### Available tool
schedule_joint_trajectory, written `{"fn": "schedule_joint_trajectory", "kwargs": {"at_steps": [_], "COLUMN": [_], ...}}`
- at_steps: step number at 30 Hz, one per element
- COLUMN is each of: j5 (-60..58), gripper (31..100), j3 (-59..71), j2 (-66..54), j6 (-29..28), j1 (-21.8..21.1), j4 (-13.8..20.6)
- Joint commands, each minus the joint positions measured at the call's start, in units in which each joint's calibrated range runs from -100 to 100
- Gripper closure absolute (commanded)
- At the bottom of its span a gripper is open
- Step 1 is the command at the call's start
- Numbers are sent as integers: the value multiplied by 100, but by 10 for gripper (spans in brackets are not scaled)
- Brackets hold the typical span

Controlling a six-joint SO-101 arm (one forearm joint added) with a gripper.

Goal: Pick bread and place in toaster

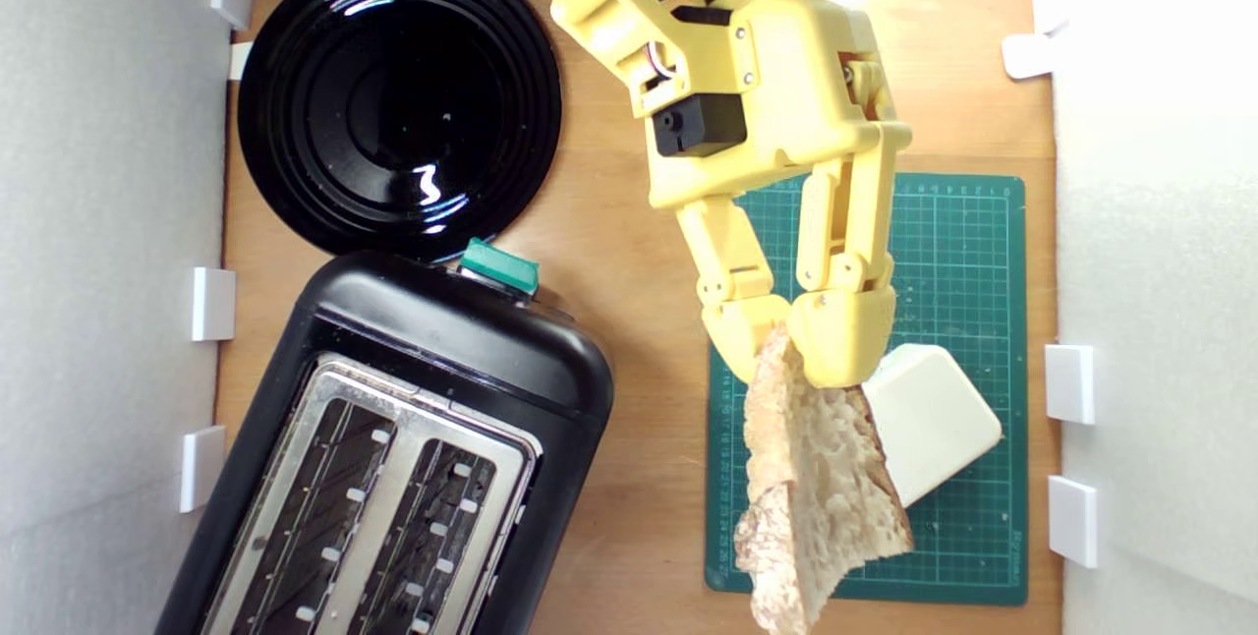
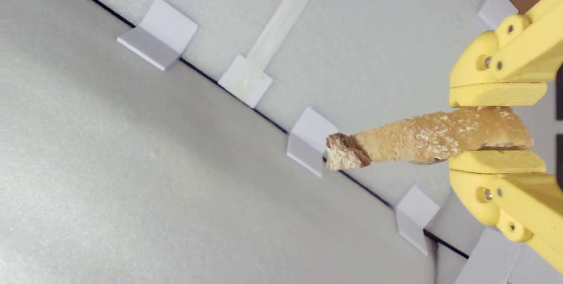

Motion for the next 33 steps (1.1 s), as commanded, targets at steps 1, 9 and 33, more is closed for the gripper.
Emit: {"fn": "schedule_joint_trajectory", "kwargs": {"at_steps": [1, 9, 33], "j5": [581, 2604, 4464], "gripper": [771, 770, 771], "j3": [-918, -1817, -3115], "j2": [-278, -269, -11], "j6": [562, 1849, 3084], "j1": [286, 818, 2559], "j4": [-24, -24, 85]}}
